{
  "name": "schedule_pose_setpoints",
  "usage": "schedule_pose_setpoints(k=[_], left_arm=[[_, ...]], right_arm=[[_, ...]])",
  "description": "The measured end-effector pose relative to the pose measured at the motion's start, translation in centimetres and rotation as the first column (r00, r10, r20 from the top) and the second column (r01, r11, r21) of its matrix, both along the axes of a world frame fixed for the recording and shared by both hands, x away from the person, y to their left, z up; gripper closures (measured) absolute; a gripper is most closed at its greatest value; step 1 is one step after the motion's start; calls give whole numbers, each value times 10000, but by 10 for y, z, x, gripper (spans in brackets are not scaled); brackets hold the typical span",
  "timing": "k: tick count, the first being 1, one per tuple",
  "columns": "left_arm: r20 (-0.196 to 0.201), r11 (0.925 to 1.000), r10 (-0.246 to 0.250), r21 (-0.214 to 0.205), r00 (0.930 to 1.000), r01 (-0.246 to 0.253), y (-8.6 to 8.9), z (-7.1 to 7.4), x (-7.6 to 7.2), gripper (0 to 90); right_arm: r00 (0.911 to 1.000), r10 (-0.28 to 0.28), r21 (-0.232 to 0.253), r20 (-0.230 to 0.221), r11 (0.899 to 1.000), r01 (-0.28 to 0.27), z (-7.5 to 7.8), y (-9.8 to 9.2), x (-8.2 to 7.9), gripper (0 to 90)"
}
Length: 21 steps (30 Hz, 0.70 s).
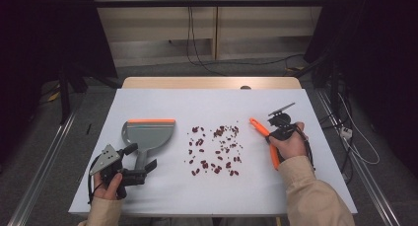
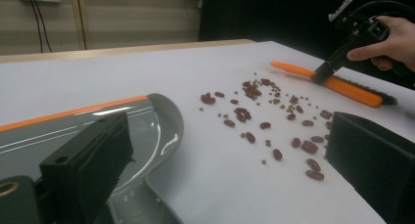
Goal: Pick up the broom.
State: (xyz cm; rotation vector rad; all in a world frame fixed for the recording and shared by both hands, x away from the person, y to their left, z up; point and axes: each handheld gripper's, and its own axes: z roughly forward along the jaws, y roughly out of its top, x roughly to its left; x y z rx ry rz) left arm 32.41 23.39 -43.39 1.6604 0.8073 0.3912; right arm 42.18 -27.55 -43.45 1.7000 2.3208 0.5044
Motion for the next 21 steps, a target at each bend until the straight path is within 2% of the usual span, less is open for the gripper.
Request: schedule_pose_setpoints(k=[4, 6, 7, 9, 10, 11, 12, 13, 14, 15, 16, 17, 19, 21], left_arm=[[52, 10000, 77, -41, 10000, -77, 4, 1, -1, 30], [50, 9999, 132, -68, 9999, -131, 6, 1, -2, 29], [40, 9998, 188, -94, 9998, -188, 7, 1, -2, 29], [79, 9998, 203, -42, 9998, -203, 8, 2, -3, 29], [93, 9998, 218, -37, 9997, -217, 8, 2, -4, 29], [80, 9997, 218, -81, 9997, -217, 7, 2, -5, 29], [79, 9998, 191, -30, 9998, -190, 7, 3, -6, 29], [79, 9998, 191, -30, 9998, -190, 7, 3, -6, 29], [80, 9998, 192, -7, 9998, -192, 6, 3, -6, 29], [110, 9998, 189, -7, 9998, -189, 6, 3, -7, 29], [138, 9998, 184, 24, 9997, -184, 6, 4, -7, 29], [133, 9998, 194, 9, 9997, -194, 6, 4, -8, 29], [95, 9999, 157, -38, 9998, -157, 5, 4, -8, 29], [97, 9999, 138, -9, 9999, -138, 4, 4, -8, 29]], right_arm=[[9990, -252, 564, 361, 9981, 231, 4, -6, 0, 704], [9954, -274, 1077, 913, 9940, 175, 9, -11, -4, 704], [9954, -274, 1077, 913, 9940, 175, 9, -11, -4, 704], [9868, -393, 1578, 1570, 9874, 142, 13, -15, -9, 705], [9868, -393, 1578, 1570, 9874, 142, 13, -15, -9, 705], [9737, -717, 2199, 2163, 9752, 229, 18, -19, -15, 706], [9665, -752, 2402, 2453, 9706, 146, 20, -21, -18, 706], [9665, -752, 2402, 2453, 9706, 146, 20, -21, -18, 706], [9458, -946, 2757, 3107, 9612, 56, 23, -24, -25, 706], [9458, -946, 2757, 3107, 9612, 56, 23, -24, -25, 706], [9206, -1123, 3075, 3740, 9515, -89, 25, -27, -33, 706], [9099, -1233, 3281, 3960, 9445, -148, 25, -28, -37, 706], [8808, -1583, 3621, 4463, 9320, -160, 26, -31, -45, 707], [8588, -1782, 4012, 4803, 9154, -344, 26, -33, -52, 707]])
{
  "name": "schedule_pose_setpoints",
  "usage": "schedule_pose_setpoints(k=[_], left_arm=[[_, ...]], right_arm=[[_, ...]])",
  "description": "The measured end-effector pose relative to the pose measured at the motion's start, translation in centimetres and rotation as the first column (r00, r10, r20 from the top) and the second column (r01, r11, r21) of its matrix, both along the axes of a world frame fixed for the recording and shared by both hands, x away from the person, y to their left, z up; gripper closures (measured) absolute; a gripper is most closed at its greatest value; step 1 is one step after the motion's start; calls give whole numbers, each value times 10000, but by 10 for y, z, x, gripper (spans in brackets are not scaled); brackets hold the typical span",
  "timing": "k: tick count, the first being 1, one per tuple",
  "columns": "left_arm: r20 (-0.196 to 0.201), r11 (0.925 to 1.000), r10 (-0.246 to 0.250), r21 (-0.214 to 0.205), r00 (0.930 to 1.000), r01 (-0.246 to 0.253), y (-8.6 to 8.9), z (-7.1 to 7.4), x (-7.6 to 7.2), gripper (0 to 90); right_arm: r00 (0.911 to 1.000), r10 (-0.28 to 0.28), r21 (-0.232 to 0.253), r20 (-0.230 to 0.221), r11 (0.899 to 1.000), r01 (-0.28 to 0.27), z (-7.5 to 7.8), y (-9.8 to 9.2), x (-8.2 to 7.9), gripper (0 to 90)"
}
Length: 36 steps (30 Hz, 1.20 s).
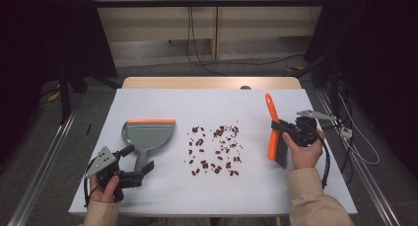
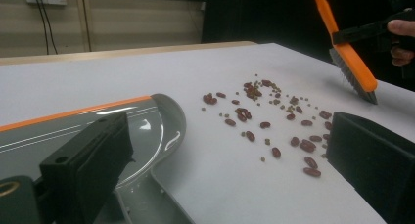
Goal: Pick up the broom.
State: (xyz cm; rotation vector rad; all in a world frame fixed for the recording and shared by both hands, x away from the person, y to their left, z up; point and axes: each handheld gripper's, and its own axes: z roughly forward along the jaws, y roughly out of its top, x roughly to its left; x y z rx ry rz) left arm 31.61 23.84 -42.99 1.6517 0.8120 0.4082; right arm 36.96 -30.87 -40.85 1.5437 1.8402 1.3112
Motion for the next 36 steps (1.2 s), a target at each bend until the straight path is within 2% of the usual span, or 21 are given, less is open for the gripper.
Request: schedule_pose_setpoints(k=[4, 8, 9, 11, 17, 24, 27, 32, 33, 36], left_arm=[[47, 10000, 39, -47, 10000, -39, -2, 1, 1, 29], [0, 10000, -1, -59, 10000, 1, -5, 2, 4, 29], [0, 10000, -1, -59, 10000, 1, -5, 2, 4, 29], [-6, 10000, -39, 18, 10000, 39, -7, 3, 5, 29], [92, 9998, -185, 30, 9998, 185, -13, 8, 6, 28], [40, 9996, -272, 108, 9996, 272, -18, 9, 9, 28], [207, 9992, -377, 122, 9991, 375, -23, 15, 10, 28], [365, 9975, -697, 117, 9969, 693, -33, 24, 12, 27], [383, 9969, -784, 130, 9962, 780, -37, 26, 13, 27], [343, 9949, -1004, 148, 9944, 999, -51, 31, 16, 25]], right_arm=[[9981, -287, 723, 537, 9971, 248, 3, -2, -10, 709], [9945, -256, 941, 1015, 9954, 160, 5, -4, -16, 711], [9945, -256, 941, 1015, 9954, 160, 5, -4, -16, 711], [9927, -324, 1238, 1161, 9921, 179, 4, -5, -19, 712], [9863, -343, 1736, 1616, 9848, 58, 6, -8, -22, 713], [9790, -281, 1828, 2021, 9831, -96, 13, -8, -23, 714], [9753, -184, 1898, 2203, 9815, -244, 16, -4, -23, 714], [9690, 159, 1807, 2465, 9816, -621, 29, 11, -22, 713], [9690, 159, 1807, 2465, 9816, -621, 29, 11, -22, 713], [9650, 412, 1682, 2589, 9819, -871, 37, 27, -18, 713]])
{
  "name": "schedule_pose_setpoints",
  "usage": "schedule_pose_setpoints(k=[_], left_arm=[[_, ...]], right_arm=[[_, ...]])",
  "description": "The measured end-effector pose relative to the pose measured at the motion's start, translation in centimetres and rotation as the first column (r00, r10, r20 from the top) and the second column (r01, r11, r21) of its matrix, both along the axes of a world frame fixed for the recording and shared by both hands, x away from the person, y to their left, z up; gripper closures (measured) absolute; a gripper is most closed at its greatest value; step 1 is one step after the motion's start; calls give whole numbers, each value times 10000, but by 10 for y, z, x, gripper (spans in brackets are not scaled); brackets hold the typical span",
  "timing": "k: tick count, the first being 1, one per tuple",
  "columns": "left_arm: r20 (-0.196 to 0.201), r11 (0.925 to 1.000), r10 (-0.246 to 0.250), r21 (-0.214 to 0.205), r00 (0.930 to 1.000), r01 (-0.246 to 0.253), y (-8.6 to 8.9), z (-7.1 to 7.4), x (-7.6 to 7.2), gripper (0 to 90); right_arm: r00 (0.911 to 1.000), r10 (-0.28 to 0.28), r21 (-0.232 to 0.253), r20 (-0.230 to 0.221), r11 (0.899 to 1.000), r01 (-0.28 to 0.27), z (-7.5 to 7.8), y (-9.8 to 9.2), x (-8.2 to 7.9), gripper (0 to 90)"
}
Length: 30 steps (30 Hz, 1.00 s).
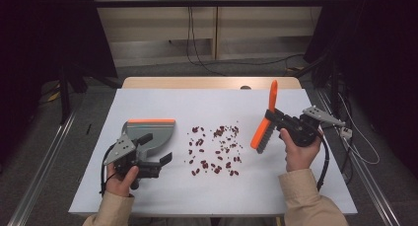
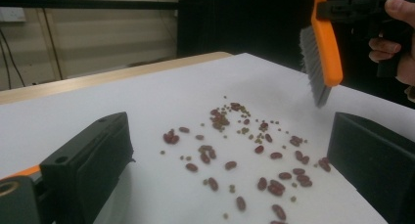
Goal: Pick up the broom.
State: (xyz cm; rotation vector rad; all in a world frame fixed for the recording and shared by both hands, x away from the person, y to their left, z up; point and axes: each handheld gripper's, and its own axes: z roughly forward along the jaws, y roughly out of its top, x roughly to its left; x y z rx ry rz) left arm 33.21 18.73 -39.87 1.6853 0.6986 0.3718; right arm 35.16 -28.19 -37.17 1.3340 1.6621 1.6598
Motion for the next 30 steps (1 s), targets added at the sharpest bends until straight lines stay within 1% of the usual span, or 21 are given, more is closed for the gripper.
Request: schedule_pose_setpoints(k=[2, 3, 4, 5, 6, 7, 8, 9, 10, 11, 12, 16, 18, 19, 21, 22, 24, 25, 27, 29, 30], left_arm=[[-117, 10000, -25, 12, 9999, 26, -11, 3, 2, 26], [-177, 9999, -105, 18, 9998, 105, -17, 5, 4, 26], [-295, 9996, -275, 2, 9992, 275, -22, 6, 5, 24], [-284, 9965, -809, -247, 9963, 802, -33, 6, 8, 22], [-284, 9965, -809, -247, 9963, 802, -33, 6, 8, 23], [-420, 9944, -998, -400, 9941, 982, -38, 6, 10, 26], [-498, 9931, -1110, -447, 9926, 1089, -43, 5, 12, 26], [-535, 9930, -1114, -445, 9923, 1091, -48, 5, 13, 33], [-640, 9939, -1091, -256, 9920, 1076, -58, 5, 17, 36], [-640, 9939, -1091, -256, 9920, 1076, -58, 5, 17, 49], [-703, 9944, -1050, -201, 9920, 1038, -63, 5, 18, 68], [-934, 9925, -1224, -131, 9881, 1217, -80, 5, 23, 91], [-969, 9922, -1249, -84, 9874, 1247, -88, 6, 25, 140], [-1068, 9919, -1265, -81, 9862, 1264, -92, 6, 27, 146], [-1327, 9915, -1271, 105, 9830, 1296, -98, 6, 29, 198], [-1389, 9910, -1323, 23, 9814, 1339, -102, 6, 30, 198], [-1531, 9905, -1317, 193, 9794, 1362, -108, 5, 31, 220], [-1668, 9882, -1429, 303, 9756, 1499, -114, 4, 32, 233], [-1730, 9880, -1424, 349, 9746, 1505, -116, 3, 32, 234], [-1874, 9871, -1463, 373, 9713, 1558, -121, 1, 33, 245], [-1927, 9868, -1457, 423, 9704, 1565, -123, 0, 33, 251]], right_arm=[[10000, 99, -37, 8, 9999, -99, 2, 8, 2, 713], [10000, 99, -37, 8, 9999, -99, 2, 8, 2, 713], [9998, 181, -58, -10, 9998, -181, 4, 16, 4, 713], [9997, 256, -52, -29, 9997, -256, 4, 20, 5, 713], [9997, 256, -52, -29, 9997, -256, 4, 20, 5, 713], [9994, 343, -6, 9, 9994, -343, 6, 26, 7, 713], [9994, 343, -6, 9, 9994, -343, 6, 26, 7, 713], [9990, 452, 0, 7, 9990, -452, 8, 33, 8, 713], [9988, 488, -51, 39, 9988, -488, 10, 37, 8, 713], [9988, 488, -51, 39, 9988, -488, 10, 37, 8, 713], [9977, 666, -109, 95, 9977, -665, 13, 44, 9, 713], [9964, 840, -193, 96, 9963, -838, 17, 55, 11, 713], [9953, 967, -218, 112, 9951, -964, 18, 62, 13, 713], [9947, 1022, -237, 128, 9945, -1019, 17, 66, 14, 713], [9922, 1245, -364, 75, 9916, -1241, 16, 76, 16, 713], [9922, 1245, -364, 75, 9916, -1241, 16, 76, 16, 713], [9907, 1359, -487, -13, 9895, -1358, 15, 84, 17, 713], [9904, 1384, -530, -41, 9890, -1385, 14, 86, 18, 713], [9898, 1426, -554, -61, 9882, -1428, 15, 89, 18, 713], [9883, 1526, -618, -70, 9863, -1527, 15, 94, 19, 713], [9871, 1600, -770, -63, 9841, -1600, 16, 98, 20, 713]])
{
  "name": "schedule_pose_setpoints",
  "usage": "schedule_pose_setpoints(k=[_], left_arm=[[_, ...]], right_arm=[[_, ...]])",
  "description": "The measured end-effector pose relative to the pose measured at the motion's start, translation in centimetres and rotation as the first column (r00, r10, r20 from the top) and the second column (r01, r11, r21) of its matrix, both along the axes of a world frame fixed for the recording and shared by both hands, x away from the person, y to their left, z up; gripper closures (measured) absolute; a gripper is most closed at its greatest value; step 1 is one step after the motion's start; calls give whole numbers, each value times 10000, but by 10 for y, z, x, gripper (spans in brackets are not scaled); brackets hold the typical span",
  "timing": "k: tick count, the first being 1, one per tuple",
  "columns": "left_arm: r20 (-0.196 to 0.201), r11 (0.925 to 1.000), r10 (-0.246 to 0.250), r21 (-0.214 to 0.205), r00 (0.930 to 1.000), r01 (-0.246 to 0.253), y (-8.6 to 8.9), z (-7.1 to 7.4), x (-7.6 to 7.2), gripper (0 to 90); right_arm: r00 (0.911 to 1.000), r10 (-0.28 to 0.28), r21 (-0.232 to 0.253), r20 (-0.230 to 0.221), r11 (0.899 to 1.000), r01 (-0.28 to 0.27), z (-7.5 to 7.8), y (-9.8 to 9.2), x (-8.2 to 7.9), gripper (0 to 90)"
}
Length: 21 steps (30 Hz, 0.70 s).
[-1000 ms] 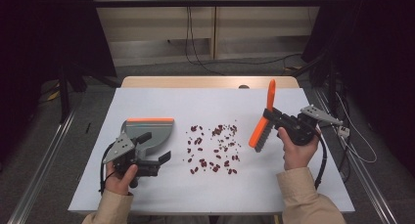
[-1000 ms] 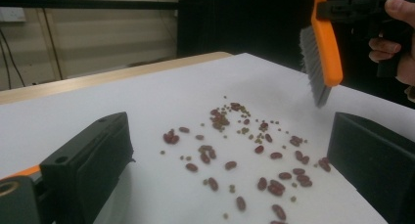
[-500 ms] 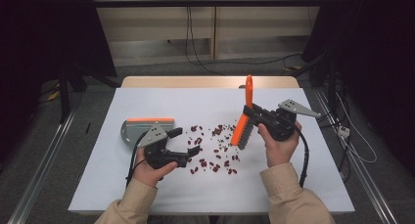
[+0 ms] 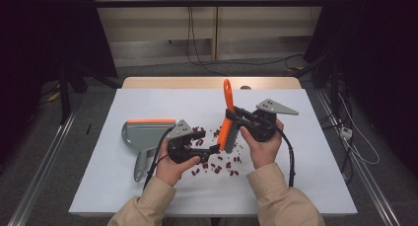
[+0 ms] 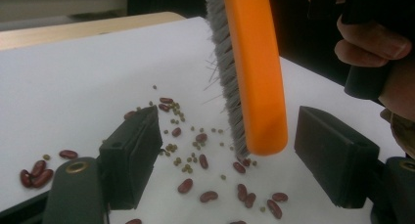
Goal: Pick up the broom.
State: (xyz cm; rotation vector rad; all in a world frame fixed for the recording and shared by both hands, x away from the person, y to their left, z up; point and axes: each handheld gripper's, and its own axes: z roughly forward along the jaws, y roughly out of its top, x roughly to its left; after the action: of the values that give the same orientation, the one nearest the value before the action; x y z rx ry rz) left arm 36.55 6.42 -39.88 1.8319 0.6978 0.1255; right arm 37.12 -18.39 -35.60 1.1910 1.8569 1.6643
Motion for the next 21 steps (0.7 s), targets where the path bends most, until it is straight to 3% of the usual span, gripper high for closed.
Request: schedule_pose_setpoints(k=[8, 9, 10, 11, 16, 21], left_arm=[[-265, 9999, -8, 140, 9996, 12, -10, -7, 1, 346], [-258, 9998, 3, 221, 9997, 2, -12, -8, 0, 422], [-211, 9994, 11, 355, 9998, -3, -13, -9, 0, 422], [-170, 9994, 41, 348, 9998, -36, -14, -9, -1, 514], [-116, 9986, 169, 511, 9998, -162, -16, -8, -5, 661], [-148, 9980, 195, 611, 9997, -185, -16, -8, -6, 675]], right_arm=[[9998, 200, -170, 40, 9997, -199, 1, 13, 1, 712], [9997, 230, -286, 38, 9993, -229, 2, 17, 1, 712], [9997, 230, -286, 38, 9993, -229, 2, 17, 1, 712], [9995, 304, -443, 102, 9986, -299, 3, 20, 0, 712], [9996, 253, -623, 152, 9978, -243, 3, 24, 0, 711], [9995, 244, -756, 188, 9969, -230, 2, 27, -1, 711]])
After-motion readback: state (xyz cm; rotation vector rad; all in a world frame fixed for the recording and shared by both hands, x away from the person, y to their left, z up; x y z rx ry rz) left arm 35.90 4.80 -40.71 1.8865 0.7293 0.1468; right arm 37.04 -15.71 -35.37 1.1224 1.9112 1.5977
